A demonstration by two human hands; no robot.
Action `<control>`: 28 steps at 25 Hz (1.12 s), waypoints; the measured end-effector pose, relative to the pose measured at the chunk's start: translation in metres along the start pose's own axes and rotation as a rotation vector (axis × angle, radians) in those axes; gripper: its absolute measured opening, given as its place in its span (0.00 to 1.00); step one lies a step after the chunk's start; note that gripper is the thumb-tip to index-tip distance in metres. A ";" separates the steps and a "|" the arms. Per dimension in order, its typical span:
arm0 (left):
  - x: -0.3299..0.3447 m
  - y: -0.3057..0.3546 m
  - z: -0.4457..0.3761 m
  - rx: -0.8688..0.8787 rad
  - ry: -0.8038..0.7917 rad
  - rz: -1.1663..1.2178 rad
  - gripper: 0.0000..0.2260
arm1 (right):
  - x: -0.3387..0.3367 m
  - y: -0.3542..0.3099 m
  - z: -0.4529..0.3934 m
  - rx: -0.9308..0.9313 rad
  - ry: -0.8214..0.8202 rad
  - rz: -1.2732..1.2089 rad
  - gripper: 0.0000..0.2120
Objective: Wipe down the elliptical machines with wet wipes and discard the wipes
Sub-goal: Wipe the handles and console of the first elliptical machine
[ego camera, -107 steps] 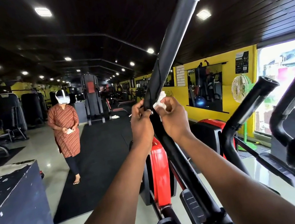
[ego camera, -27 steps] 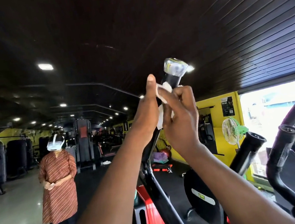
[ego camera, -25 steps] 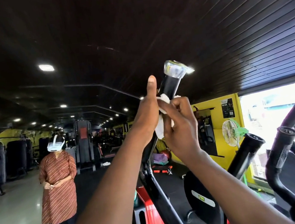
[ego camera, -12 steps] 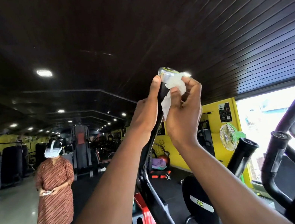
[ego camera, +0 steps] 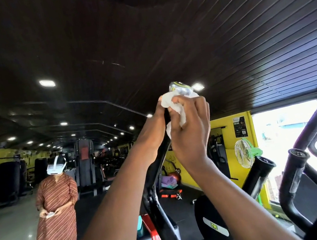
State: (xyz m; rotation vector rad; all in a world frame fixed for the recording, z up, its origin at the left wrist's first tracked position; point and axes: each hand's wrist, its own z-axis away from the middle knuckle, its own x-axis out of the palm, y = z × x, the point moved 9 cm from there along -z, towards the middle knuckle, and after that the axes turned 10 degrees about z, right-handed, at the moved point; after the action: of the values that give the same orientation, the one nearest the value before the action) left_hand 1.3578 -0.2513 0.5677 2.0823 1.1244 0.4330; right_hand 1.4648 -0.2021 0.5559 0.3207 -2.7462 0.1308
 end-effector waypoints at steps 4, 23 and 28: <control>0.002 0.003 -0.003 0.007 -0.059 0.037 0.29 | -0.004 0.003 -0.007 -0.078 0.040 0.077 0.09; 0.000 -0.009 -0.010 -0.053 -0.167 0.168 0.39 | 0.017 -0.017 0.000 0.046 -0.236 0.007 0.29; 0.002 0.002 -0.008 -0.003 -0.148 0.174 0.34 | 0.022 0.009 -0.016 0.285 -0.177 -0.387 0.21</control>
State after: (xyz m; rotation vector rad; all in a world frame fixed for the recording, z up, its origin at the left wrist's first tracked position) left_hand 1.3555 -0.2470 0.5741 2.1795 0.8606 0.3552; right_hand 1.4484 -0.1955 0.5785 0.9731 -2.7729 0.4073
